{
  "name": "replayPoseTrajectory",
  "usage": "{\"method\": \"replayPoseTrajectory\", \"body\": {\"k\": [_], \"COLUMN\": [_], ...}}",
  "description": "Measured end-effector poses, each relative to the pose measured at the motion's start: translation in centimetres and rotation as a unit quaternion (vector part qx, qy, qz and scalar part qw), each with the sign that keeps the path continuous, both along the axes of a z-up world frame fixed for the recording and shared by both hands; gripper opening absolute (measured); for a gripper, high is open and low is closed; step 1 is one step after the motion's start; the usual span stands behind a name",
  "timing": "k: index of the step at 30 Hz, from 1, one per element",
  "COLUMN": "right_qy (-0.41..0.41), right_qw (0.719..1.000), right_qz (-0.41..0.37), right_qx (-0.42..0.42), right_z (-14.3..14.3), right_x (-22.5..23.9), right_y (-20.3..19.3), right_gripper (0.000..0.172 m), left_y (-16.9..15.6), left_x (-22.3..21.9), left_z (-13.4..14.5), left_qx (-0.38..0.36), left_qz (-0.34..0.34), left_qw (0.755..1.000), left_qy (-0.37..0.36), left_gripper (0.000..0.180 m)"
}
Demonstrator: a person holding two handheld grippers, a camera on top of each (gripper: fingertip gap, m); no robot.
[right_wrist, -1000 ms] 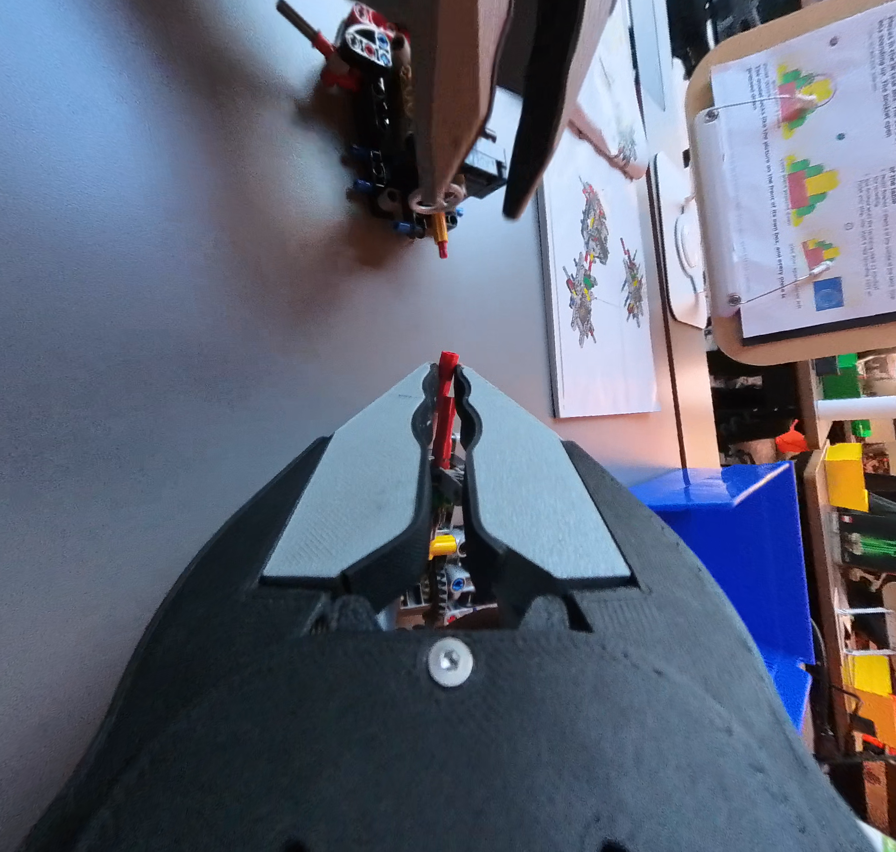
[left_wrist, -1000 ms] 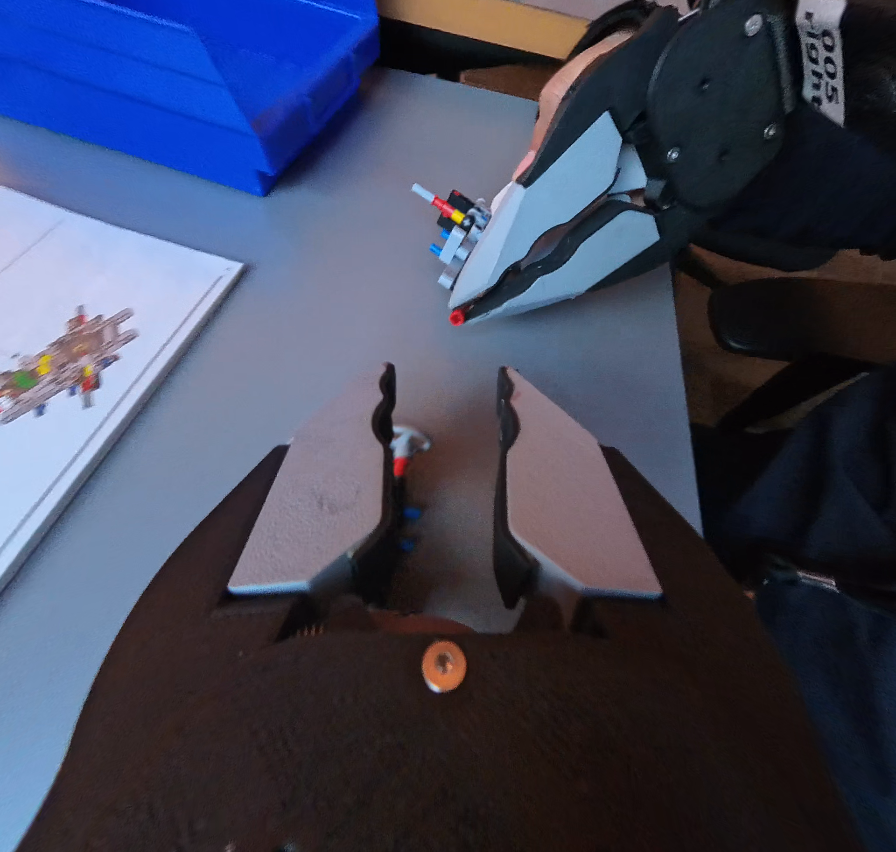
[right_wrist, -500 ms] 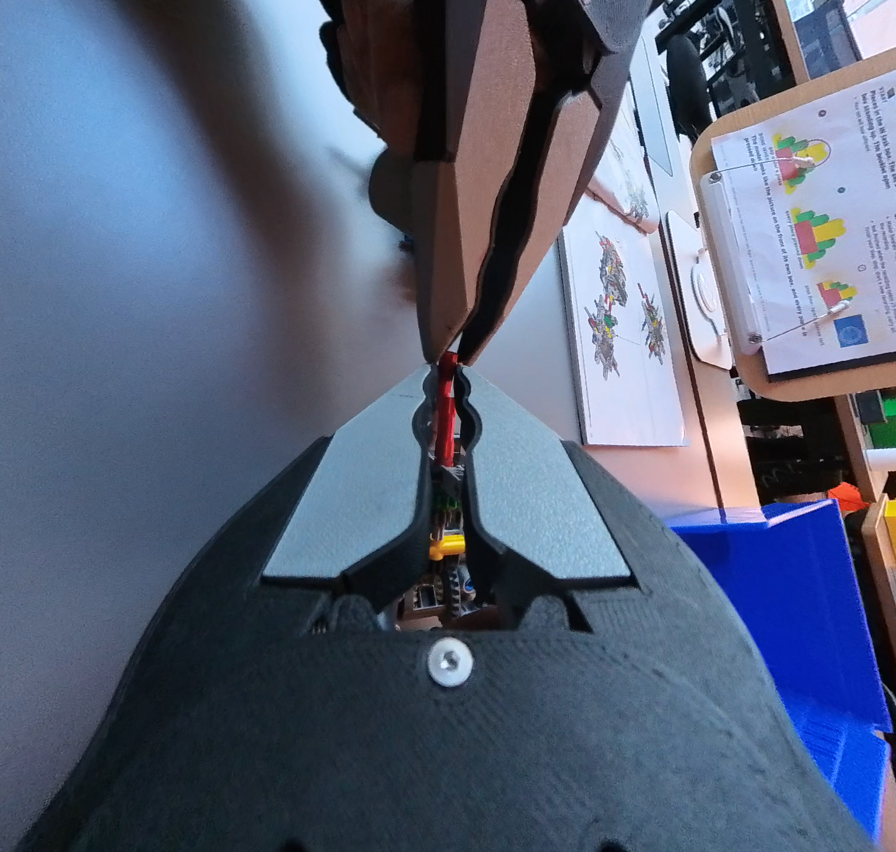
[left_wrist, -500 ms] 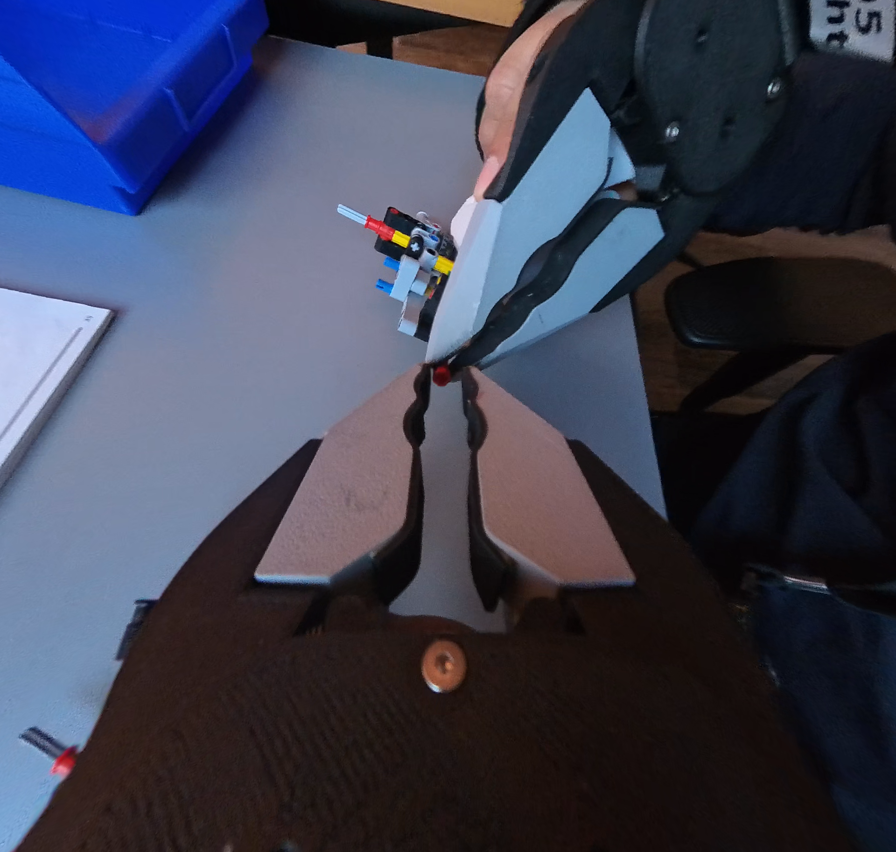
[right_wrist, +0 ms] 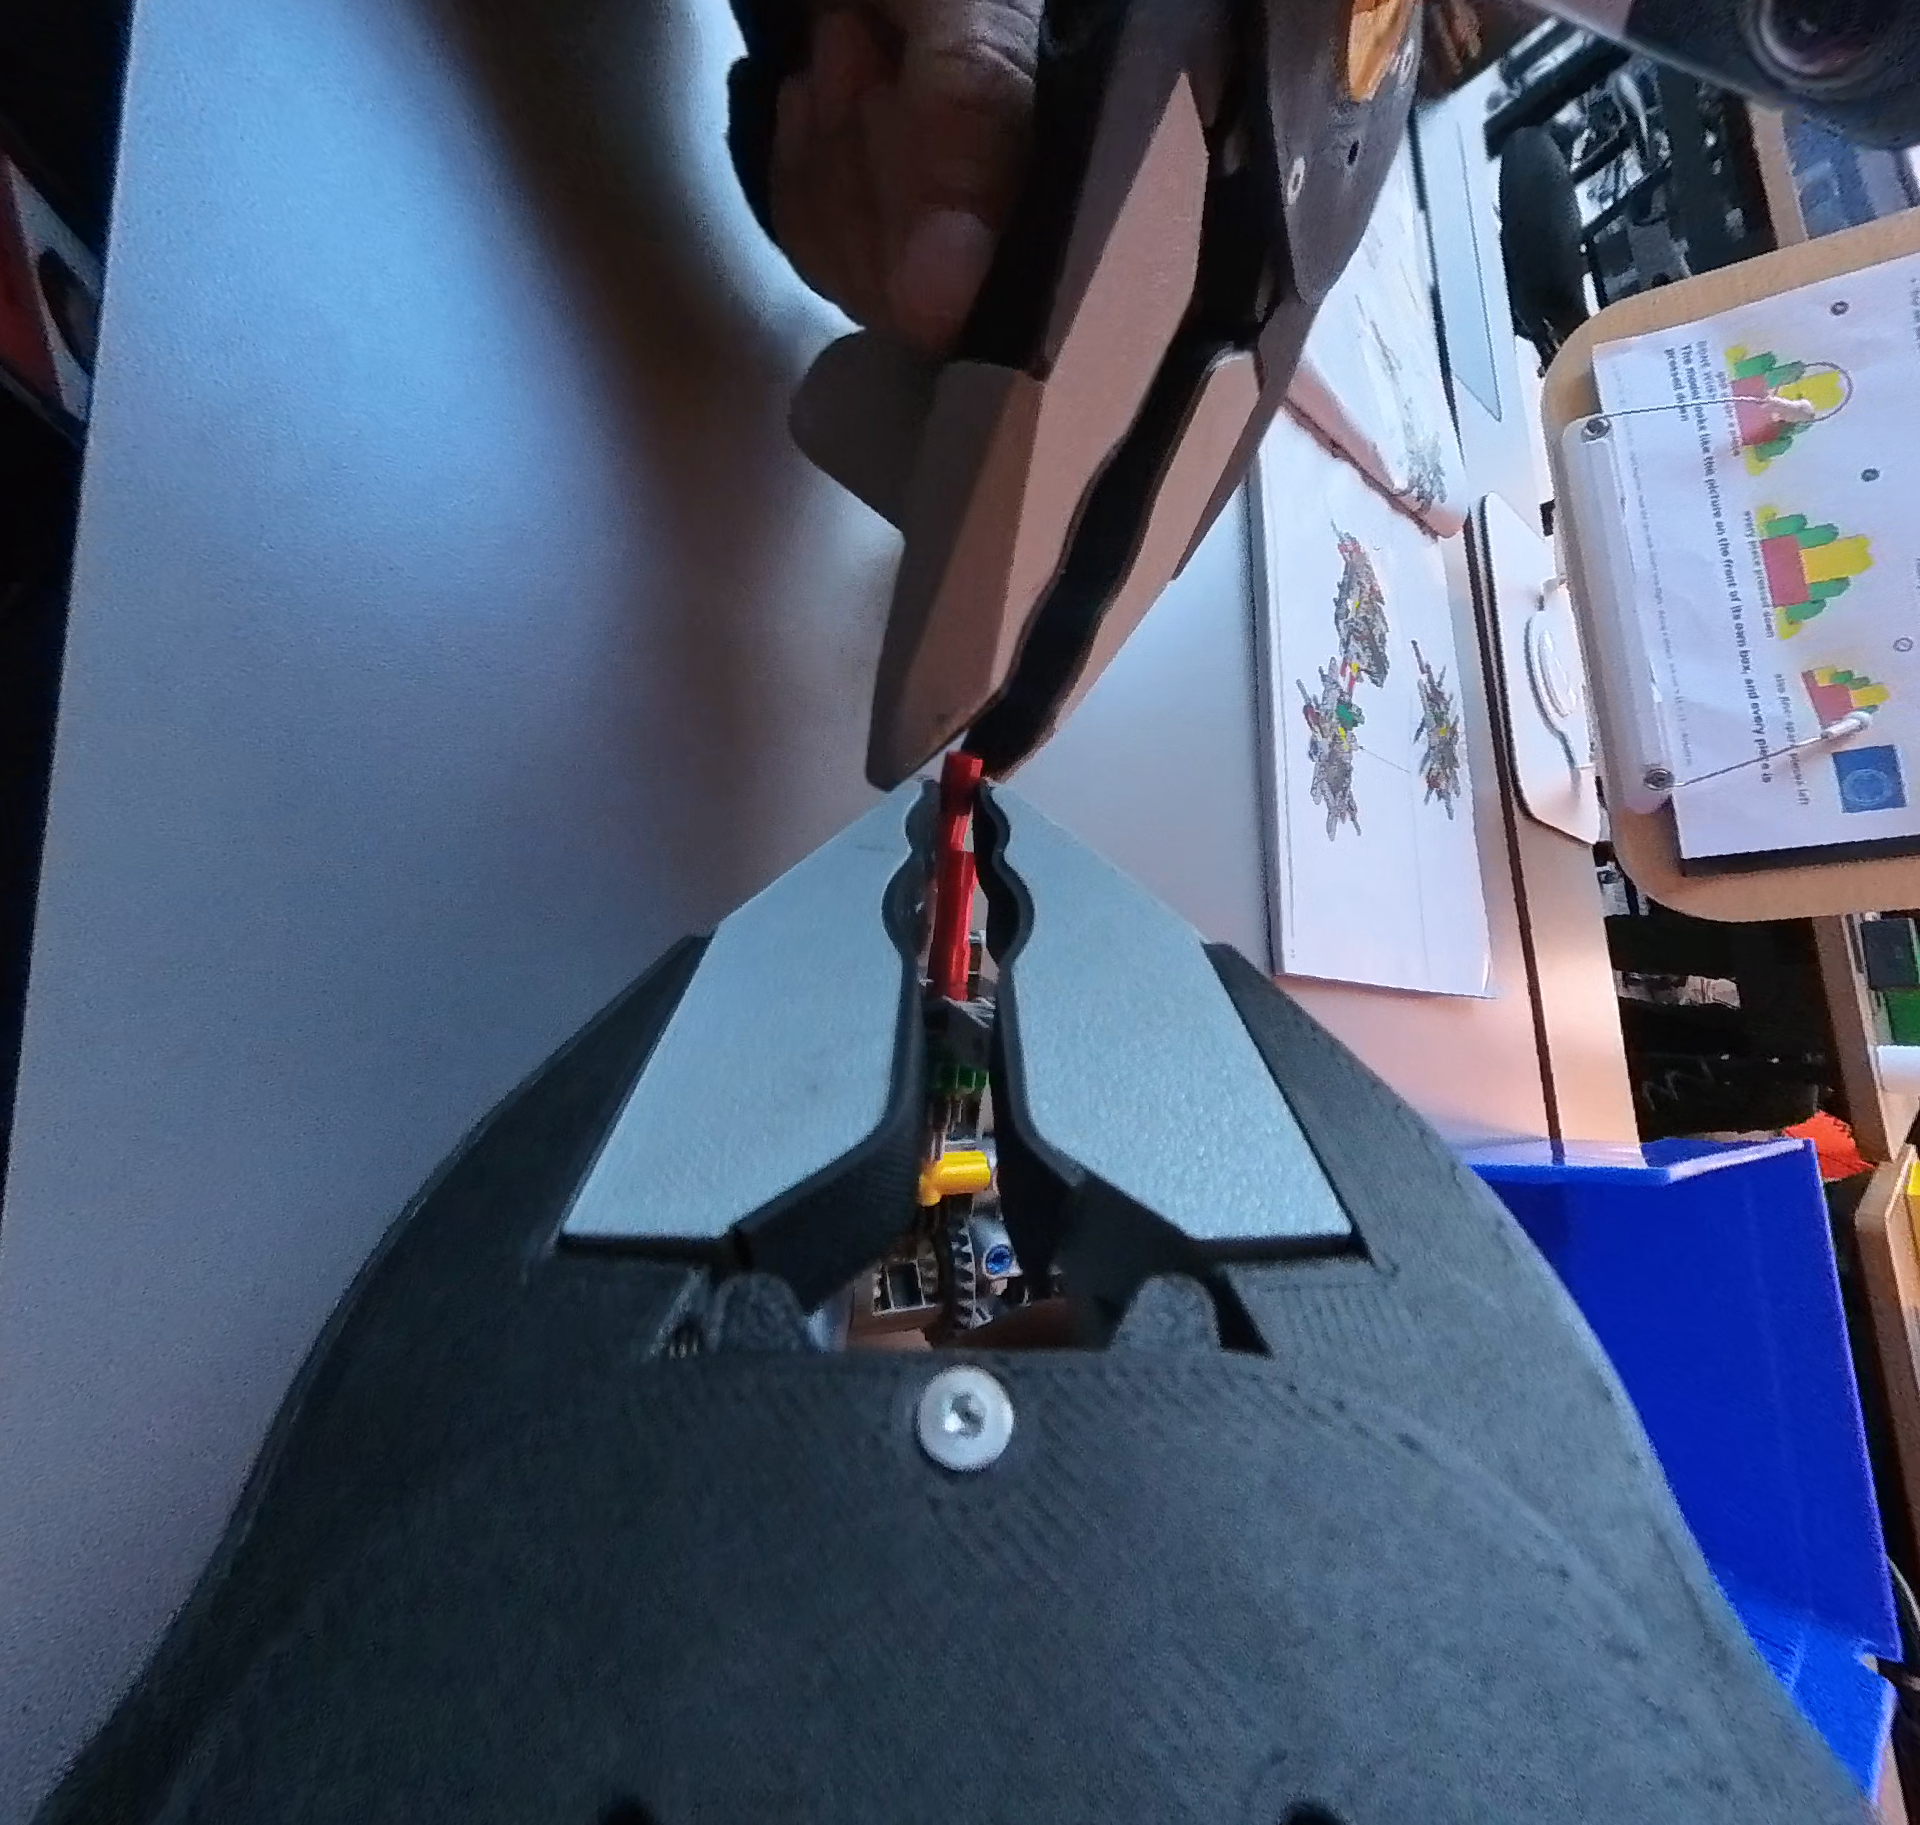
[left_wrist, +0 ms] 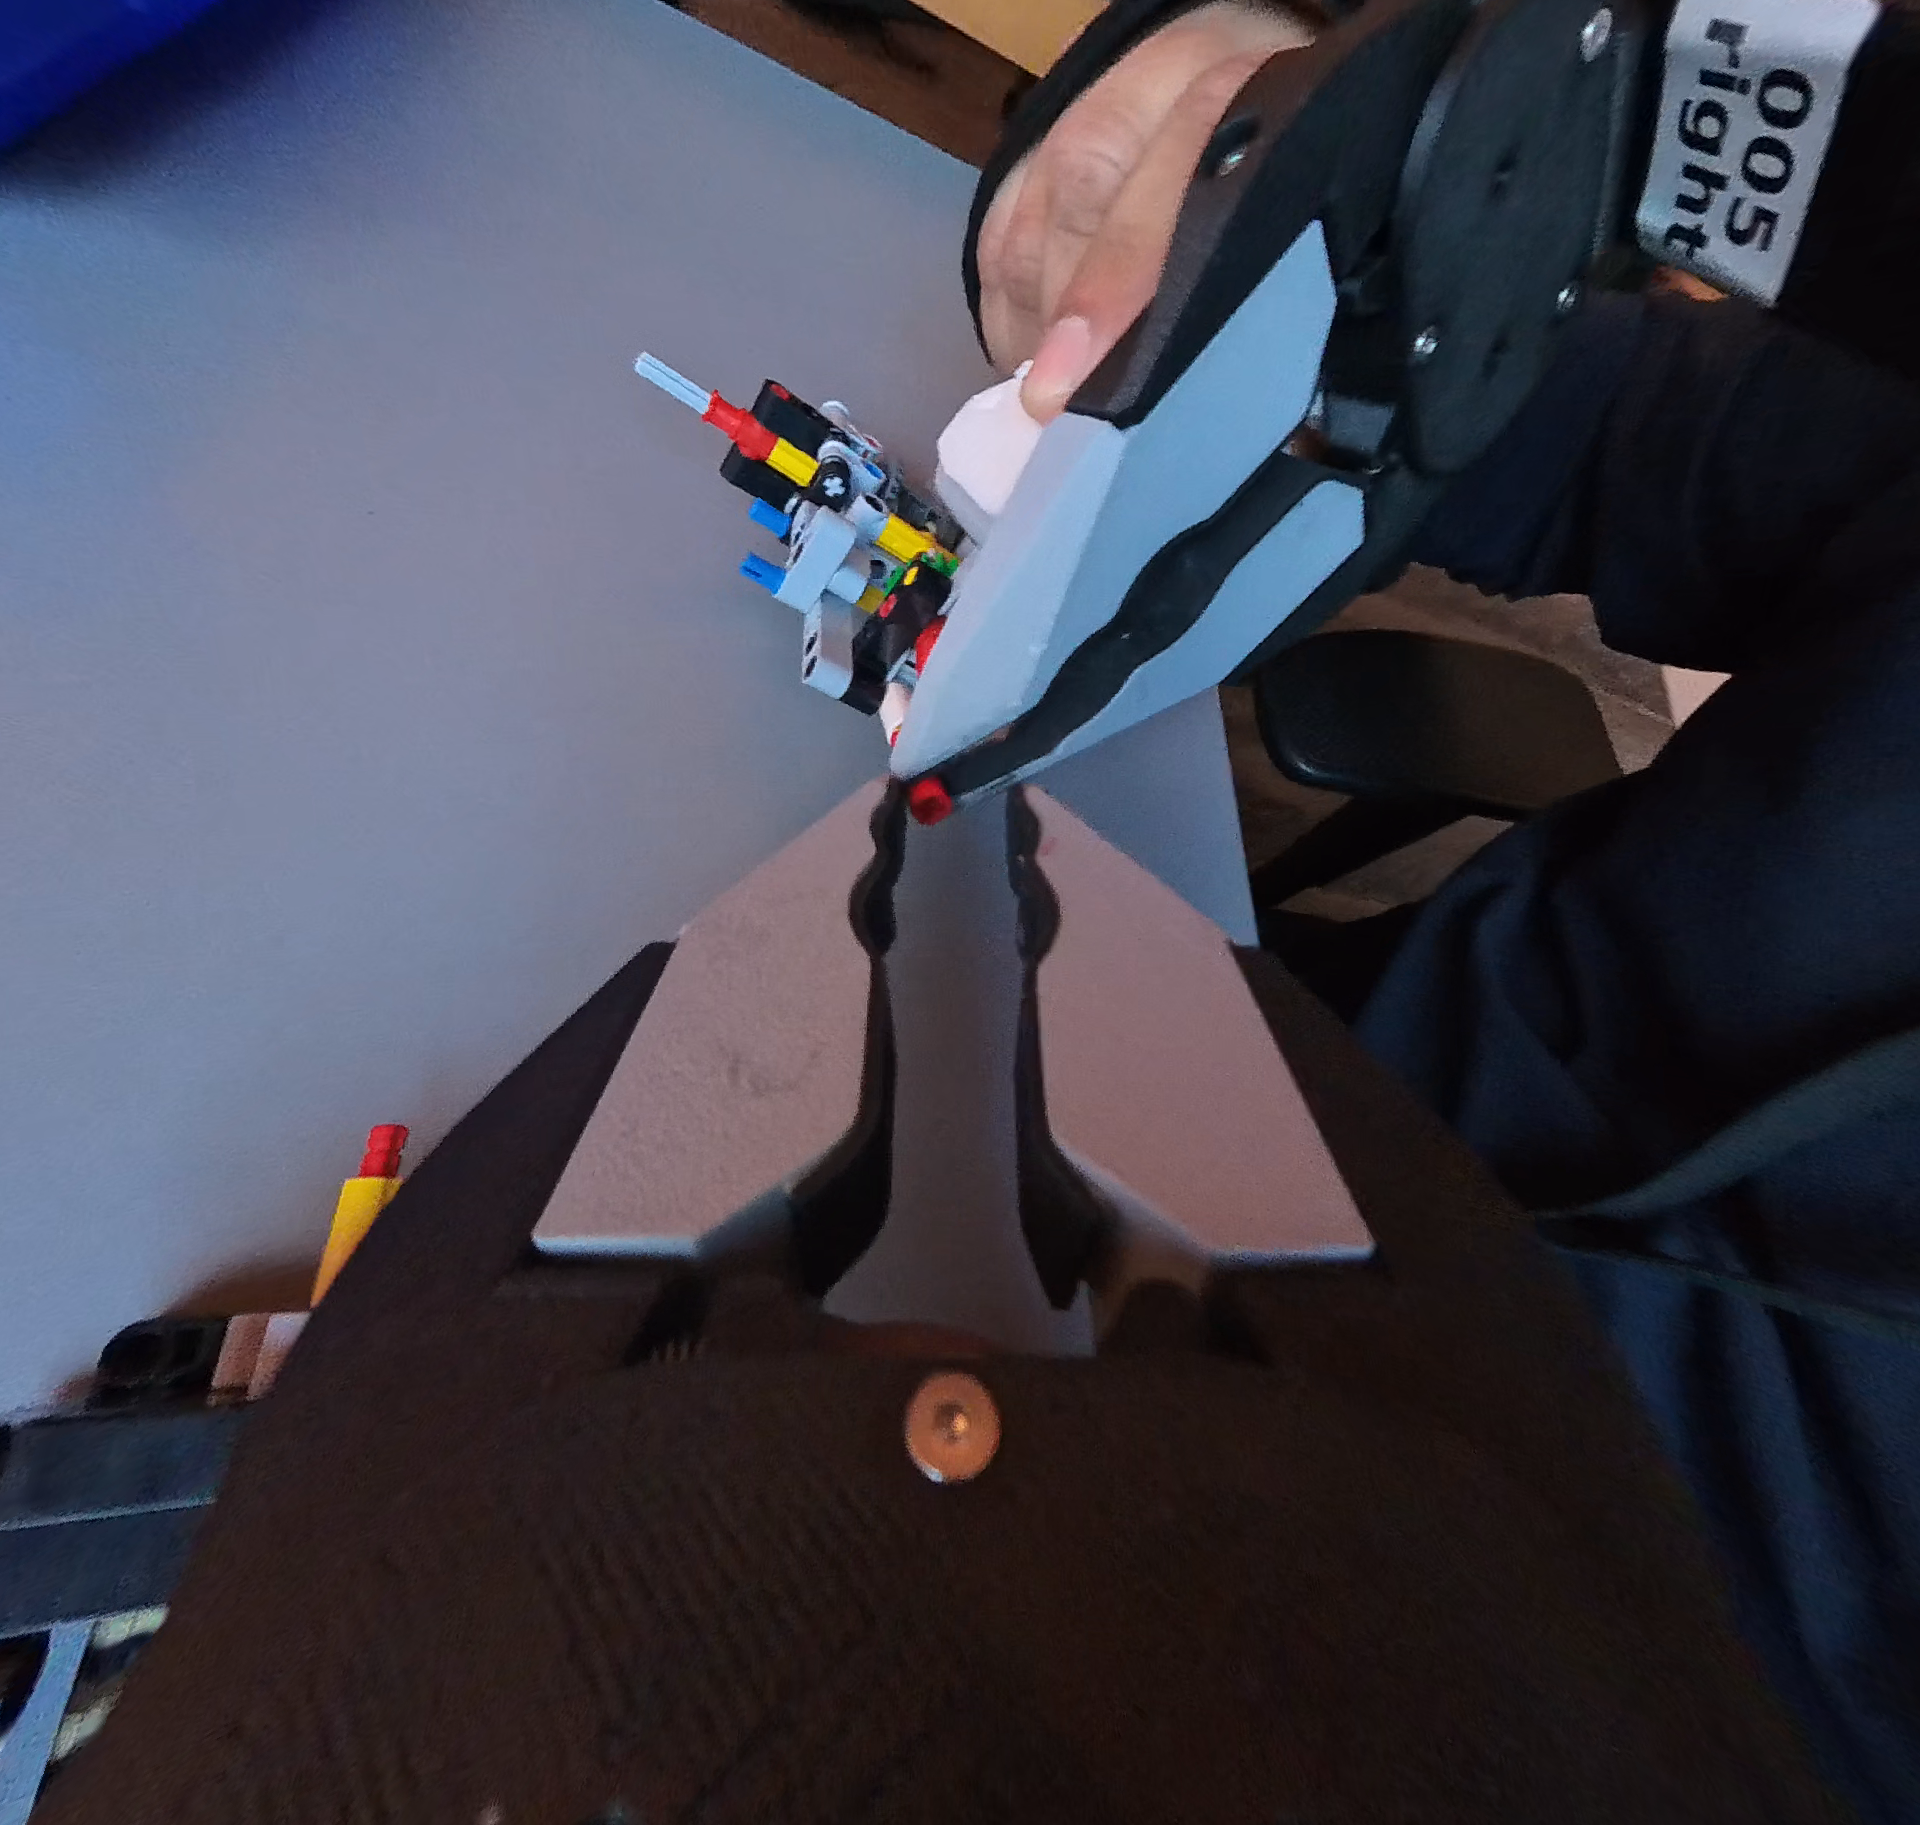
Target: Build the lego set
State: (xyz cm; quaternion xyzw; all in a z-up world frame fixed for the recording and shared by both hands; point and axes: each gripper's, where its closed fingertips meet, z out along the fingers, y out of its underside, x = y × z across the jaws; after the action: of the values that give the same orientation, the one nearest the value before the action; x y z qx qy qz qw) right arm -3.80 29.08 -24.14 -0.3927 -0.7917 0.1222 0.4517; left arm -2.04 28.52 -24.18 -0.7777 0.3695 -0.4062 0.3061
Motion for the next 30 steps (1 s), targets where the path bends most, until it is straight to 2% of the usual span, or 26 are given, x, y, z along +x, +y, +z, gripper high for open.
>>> {"method": "replayPoseTrajectory", "body": {"k": [8, 11, 15, 17, 22, 30], "right_qy": [-0.021, -0.028, -0.033, -0.039, -0.045, -0.048], "right_qw": [1.0, 0.999, 0.999, 0.999, 0.999, 0.999], "right_qz": [0.016, 0.016, 0.023, 0.022, 0.024, 0.024], "right_qx": [-0.006, -0.002, -0.001, 0.004, 0.009, 0.012], "right_z": [-0.7, -0.9, -1.0, -1.2, -1.5, -1.8], "right_x": [0.4, 0.5, 0.6, 0.7, 0.7, 0.8], "right_y": [-0.5, -0.5, -0.8, -0.7, -1.0, -1.1], "right_gripper": [0.003, 0.003, 0.002, 0.003, 0.003, 0.003], "left_y": [-0.4, -0.2, -0.6, -0.7, -0.3, -0.4], "left_x": [0.2, -0.1, 0.0, 0.1, 0.0, 0.2], "left_z": [-1.0, -1.5, -1.6, -1.0, -0.9, -1.5], "left_qx": [-0.006, 0.014, 0.017, 0.002, -0.012, -0.032], "left_qz": [-0.002, 0.004, 0.0, -0.001, 0.011, 0.007], "left_qw": [1.0, 0.999, 0.999, 1.0, 1.0, 0.999], "left_qy": [0.016, 0.041, 0.051, 0.031, 0.015, 0.02], "left_gripper": [0.011, 0.002, 0.003, 0.016, 0.006, 0.01]}}
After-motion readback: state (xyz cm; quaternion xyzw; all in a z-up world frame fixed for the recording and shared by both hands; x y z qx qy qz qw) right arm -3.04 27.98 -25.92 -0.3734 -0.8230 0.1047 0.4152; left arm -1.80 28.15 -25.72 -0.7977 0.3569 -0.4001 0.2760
